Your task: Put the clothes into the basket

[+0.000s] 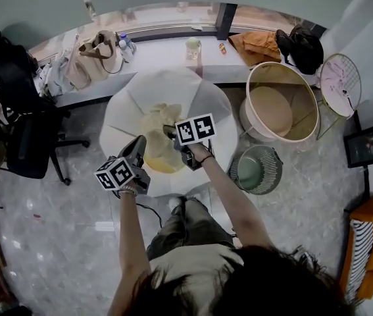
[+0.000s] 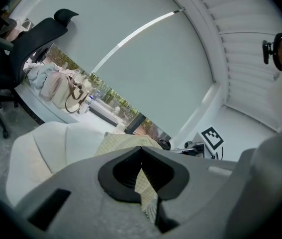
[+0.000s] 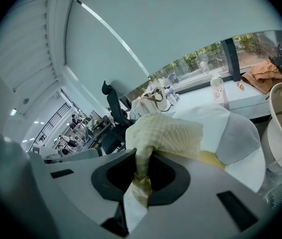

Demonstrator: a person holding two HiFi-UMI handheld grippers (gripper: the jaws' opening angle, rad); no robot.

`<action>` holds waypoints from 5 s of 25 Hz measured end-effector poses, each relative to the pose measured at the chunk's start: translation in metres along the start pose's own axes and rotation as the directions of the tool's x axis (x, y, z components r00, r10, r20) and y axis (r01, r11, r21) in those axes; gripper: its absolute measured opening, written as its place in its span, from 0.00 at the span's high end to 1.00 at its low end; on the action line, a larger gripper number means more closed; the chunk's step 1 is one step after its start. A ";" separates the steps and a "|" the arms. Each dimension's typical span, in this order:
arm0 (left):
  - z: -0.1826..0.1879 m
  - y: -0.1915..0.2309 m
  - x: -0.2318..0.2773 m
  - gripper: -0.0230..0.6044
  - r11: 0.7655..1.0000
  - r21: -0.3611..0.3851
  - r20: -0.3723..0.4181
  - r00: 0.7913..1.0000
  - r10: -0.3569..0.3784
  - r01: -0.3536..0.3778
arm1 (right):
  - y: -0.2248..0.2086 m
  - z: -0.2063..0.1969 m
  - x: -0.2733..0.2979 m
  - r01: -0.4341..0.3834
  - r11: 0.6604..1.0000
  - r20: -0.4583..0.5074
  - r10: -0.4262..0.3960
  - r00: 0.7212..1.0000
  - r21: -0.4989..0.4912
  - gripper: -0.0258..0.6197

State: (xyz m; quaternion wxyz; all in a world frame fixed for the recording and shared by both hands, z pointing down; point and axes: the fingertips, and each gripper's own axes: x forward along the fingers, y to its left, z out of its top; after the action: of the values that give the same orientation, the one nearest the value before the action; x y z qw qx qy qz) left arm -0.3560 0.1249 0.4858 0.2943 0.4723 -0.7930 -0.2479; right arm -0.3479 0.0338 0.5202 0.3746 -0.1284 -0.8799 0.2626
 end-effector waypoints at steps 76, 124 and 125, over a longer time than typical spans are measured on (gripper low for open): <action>-0.132 -0.294 0.167 0.95 0.898 0.071 -0.246 0.880 -0.406 0.434 | -0.191 -0.040 -0.326 0.200 0.933 0.343 -0.301 0.890 0.299 0.88; -0.295 -0.420 0.245 0.95 0.679 -0.075 -0.710 0.439 -0.551 0.731 | -0.312 -0.160 -0.450 0.428 0.650 0.221 -0.677 0.702 0.628 0.88; -0.298 -0.421 0.247 0.95 0.683 -0.077 -0.712 0.439 -0.547 0.726 | -0.316 -0.164 -0.450 0.431 0.643 0.207 -0.677 0.707 0.633 0.88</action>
State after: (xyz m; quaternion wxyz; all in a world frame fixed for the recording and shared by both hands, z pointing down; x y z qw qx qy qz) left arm 0.0123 -0.3122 0.4707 0.3890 0.8245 -0.4079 -0.0492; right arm 0.0707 -0.3581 0.5259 0.2564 0.3267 -0.8224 0.3889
